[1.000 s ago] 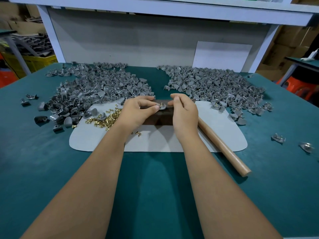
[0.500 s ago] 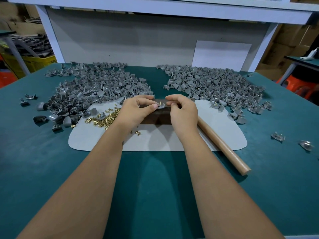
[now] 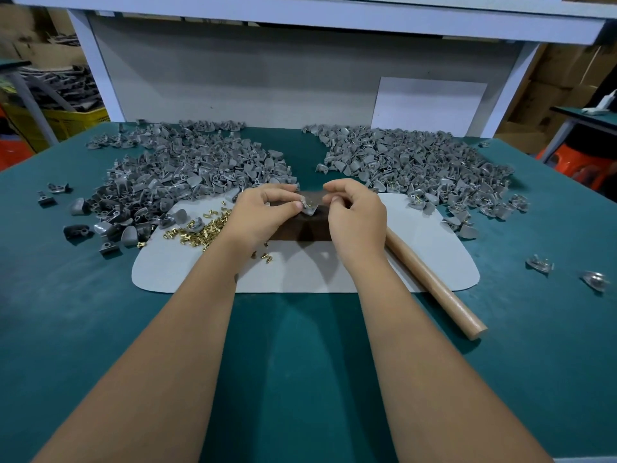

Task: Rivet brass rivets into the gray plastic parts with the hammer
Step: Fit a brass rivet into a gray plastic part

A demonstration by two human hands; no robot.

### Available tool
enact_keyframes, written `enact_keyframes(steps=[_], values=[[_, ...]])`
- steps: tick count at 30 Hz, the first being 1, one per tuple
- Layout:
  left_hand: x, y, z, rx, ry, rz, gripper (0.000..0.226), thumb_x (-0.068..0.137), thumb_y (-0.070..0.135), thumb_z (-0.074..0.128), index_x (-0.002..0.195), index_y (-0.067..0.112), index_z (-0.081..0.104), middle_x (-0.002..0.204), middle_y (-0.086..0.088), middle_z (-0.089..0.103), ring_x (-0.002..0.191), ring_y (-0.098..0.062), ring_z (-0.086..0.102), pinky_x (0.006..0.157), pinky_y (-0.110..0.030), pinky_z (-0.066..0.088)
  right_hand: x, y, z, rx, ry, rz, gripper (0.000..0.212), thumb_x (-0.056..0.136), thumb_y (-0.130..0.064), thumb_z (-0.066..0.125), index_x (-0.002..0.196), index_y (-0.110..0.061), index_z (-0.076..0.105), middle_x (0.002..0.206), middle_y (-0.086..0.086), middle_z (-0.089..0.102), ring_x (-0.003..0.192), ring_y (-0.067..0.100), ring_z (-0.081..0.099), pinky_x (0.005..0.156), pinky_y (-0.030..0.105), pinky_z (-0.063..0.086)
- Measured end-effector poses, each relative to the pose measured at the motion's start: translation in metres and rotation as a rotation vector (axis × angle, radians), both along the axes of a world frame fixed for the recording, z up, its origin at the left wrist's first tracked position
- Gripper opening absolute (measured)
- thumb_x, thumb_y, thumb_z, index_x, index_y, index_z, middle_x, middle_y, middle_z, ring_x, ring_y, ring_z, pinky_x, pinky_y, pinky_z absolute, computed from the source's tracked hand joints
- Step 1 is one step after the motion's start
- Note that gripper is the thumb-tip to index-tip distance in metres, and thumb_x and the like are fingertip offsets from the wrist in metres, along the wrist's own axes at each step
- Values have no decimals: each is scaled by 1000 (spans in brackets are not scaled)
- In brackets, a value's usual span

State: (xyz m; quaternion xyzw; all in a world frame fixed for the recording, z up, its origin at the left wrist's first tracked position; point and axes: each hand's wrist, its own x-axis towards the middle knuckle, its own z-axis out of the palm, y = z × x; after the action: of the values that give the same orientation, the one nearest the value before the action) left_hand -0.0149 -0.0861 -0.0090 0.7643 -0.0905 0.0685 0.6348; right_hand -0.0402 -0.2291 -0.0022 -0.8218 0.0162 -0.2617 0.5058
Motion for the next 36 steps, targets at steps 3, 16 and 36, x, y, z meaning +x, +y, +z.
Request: enact_keyframes(steps=[3,16,36], values=[[0,0,3,-50,52,33,38,89,2,56,81,33,75,111,5,71,98,-11,66,75,-19,53,-4,-7,8,-33,29,-90,33,87,-10,45,85,-40,60,88,-10,67,94,20,59,92,43,45],[-1,-8,-2,145,-93,130,12,81,17,79,93,16,79,109,6,66,94,6,57,78,1,38,-38,-68,16,-758,618,-202,29,92,-30,54,106,-5,58,116,18,53,109,36,47,72,32,34],[8,-9,-7,77,-53,195,6,85,17,76,89,21,78,100,12,68,94,1,60,74,0,38,-66,-70,50,-556,221,-184,18,91,-35,57,107,-33,52,83,-8,62,73,22,54,59,32,34]])
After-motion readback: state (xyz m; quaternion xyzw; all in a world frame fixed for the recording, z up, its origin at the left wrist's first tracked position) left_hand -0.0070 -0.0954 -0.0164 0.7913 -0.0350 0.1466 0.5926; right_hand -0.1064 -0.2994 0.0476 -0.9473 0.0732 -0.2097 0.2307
